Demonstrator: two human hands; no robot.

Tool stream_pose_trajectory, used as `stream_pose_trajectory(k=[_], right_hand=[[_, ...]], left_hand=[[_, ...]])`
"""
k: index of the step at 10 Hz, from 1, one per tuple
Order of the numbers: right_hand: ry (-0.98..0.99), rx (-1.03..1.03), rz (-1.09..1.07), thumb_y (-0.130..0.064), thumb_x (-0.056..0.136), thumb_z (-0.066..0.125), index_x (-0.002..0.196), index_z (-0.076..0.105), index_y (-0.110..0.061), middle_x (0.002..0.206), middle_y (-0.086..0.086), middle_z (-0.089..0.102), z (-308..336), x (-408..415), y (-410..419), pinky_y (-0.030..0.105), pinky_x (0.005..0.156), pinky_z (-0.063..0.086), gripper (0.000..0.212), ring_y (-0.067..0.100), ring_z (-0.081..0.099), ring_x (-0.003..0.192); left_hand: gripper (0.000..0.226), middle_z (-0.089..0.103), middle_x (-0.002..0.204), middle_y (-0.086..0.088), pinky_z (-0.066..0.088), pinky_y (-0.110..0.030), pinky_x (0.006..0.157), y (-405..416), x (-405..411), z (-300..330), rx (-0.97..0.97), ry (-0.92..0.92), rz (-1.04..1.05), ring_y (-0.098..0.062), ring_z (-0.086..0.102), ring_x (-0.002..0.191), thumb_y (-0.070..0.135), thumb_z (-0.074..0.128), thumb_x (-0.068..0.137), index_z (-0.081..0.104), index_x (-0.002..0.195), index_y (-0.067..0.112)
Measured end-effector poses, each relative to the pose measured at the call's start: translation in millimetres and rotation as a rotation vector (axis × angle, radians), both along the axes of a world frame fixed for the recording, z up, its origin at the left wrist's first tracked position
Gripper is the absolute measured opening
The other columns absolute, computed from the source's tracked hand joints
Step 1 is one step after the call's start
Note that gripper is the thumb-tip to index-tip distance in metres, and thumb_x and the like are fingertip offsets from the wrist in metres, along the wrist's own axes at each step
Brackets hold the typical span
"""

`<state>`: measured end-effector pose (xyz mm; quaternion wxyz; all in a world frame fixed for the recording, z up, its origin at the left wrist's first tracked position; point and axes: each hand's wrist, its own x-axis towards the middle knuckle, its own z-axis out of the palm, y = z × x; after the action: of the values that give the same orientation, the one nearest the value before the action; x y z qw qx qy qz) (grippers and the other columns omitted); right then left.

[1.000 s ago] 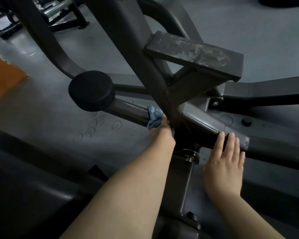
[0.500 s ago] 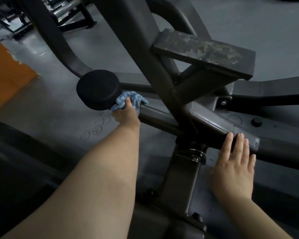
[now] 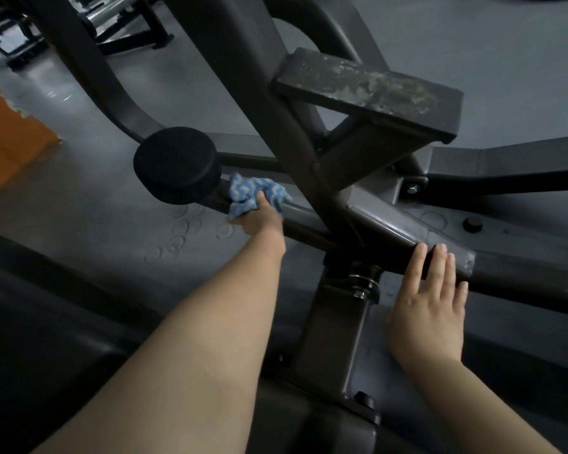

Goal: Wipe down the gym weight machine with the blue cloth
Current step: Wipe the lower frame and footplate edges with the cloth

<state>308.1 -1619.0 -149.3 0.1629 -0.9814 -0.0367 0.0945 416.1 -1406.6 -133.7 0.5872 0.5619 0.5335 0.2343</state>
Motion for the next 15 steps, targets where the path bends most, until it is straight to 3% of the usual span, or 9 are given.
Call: stream_pose_trajectory(k=[3, 4, 5, 6, 7, 8, 9, 11, 15], right_hand=[[0.029, -0.007, 0.009, -0.019, 0.094, 0.042, 0.125, -0.046, -0.008, 0.149, 0.020, -0.031, 4.4, 0.1, -2.4, 0.049, 0.115, -0.006, 0.094, 0.027, -0.035, 0.129], [0.039, -0.007, 0.008, -0.019, 0.094, 0.040, 0.126, -0.045, -0.008, 0.149, 0.020, -0.031, 5.7, 0.4, -4.3, 0.048, 0.115, -0.006, 0.091, 0.028, -0.033, 0.132], [0.007, 0.009, 0.005, -0.015, 0.094, 0.038, 0.127, -0.042, -0.009, 0.151, 0.020, -0.029, 3.5, 0.5, -4.1, 0.048, 0.114, -0.007, 0.087, 0.027, -0.032, 0.133], [-0.015, 0.017, -0.004, -0.014, 0.095, 0.036, 0.128, -0.042, -0.009, 0.151, 0.020, -0.029, 1.0, -0.2, -3.3, 0.047, 0.112, -0.010, 0.084, 0.027, -0.033, 0.132], [-0.019, 0.031, -0.024, -0.014, 0.096, 0.034, 0.128, -0.041, -0.010, 0.152, 0.019, -0.026, 1.0, -1.0, -2.1, 0.047, 0.114, -0.007, 0.081, 0.031, -0.023, 0.141], [0.011, 0.044, -0.054, -0.013, 0.096, 0.033, 0.128, -0.040, -0.010, 0.152, 0.018, -0.026, 6.2, -2.1, 1.4, 0.047, 0.115, -0.005, 0.080, 0.031, -0.021, 0.142], [0.047, 0.044, -0.075, -0.013, 0.093, 0.043, 0.134, -0.037, -0.008, 0.152, 0.017, -0.027, 13.5, -1.0, 5.2, 0.046, 0.117, -0.003, 0.090, 0.030, -0.021, 0.142], [0.152, 0.234, -0.151, -0.007, 0.089, 0.051, 0.150, -0.010, -0.012, 0.157, 0.010, -0.014, 38.0, 3.8, 6.9, 0.044, 0.117, 0.002, 0.086, 0.024, -0.006, 0.146], [0.041, 0.552, -0.126, -0.008, 0.087, 0.049, 0.139, 0.034, -0.011, 0.151, 0.008, 0.025, 97.6, -1.3, 35.9, 0.043, 0.107, 0.032, 0.054, 0.036, 0.038, 0.129]], left_hand=[[0.046, 0.059, 0.126, -0.013, 0.051, -0.036, 0.082, -77.2, -19.4, -22.9, -0.287, -0.019, -0.144, -0.022, 0.060, 0.093, 0.036, 0.056, 0.091, 0.045, 0.127, 0.010], [0.020, 0.068, 0.101, -0.008, 0.052, -0.021, 0.068, -91.1, -27.9, -20.4, -0.408, -0.008, -0.184, -0.014, 0.068, 0.080, 0.029, 0.044, 0.098, 0.059, 0.102, 0.016], [0.031, 0.047, 0.070, 0.005, 0.040, -0.015, 0.047, -96.0, -31.1, -9.1, -0.482, 0.017, -0.205, -0.005, 0.046, 0.054, 0.029, 0.040, 0.100, 0.043, 0.070, 0.022], [0.031, 0.050, 0.082, 0.002, 0.043, -0.022, 0.056, -97.9, -32.4, -1.4, -0.525, 0.050, -0.277, -0.008, 0.045, 0.063, 0.028, 0.027, 0.103, 0.045, 0.077, 0.022], [0.033, 0.052, 0.132, -0.012, 0.047, -0.030, 0.086, -101.6, -41.7, 18.2, -0.552, 0.018, -0.259, -0.024, 0.058, 0.105, 0.019, 0.032, 0.102, 0.048, 0.129, 0.007], [0.036, 0.047, 0.140, -0.007, 0.035, -0.042, 0.103, -104.9, -45.9, 37.1, -0.717, -0.124, -0.218, -0.028, 0.041, 0.131, 0.012, 0.038, 0.100, 0.043, 0.135, 0.006], [0.039, 0.042, 0.143, -0.012, 0.040, -0.043, 0.097, -103.2, -50.7, 49.2, -0.720, -0.151, -0.267, -0.031, 0.040, 0.132, 0.010, 0.039, 0.099, 0.039, 0.137, 0.004], [0.046, 0.029, 0.150, -0.017, 0.018, -0.045, 0.113, -99.5, -55.8, 87.6, -0.887, -0.330, -0.177, -0.033, 0.026, 0.139, 0.023, 0.034, 0.102, 0.032, 0.141, 0.000], [0.043, 0.032, 0.150, -0.015, 0.027, -0.042, 0.112, -103.4, -62.9, 168.2, -0.700, -0.341, -0.373, -0.030, 0.030, 0.138, 0.017, 0.031, 0.102, 0.031, 0.142, 0.001]])
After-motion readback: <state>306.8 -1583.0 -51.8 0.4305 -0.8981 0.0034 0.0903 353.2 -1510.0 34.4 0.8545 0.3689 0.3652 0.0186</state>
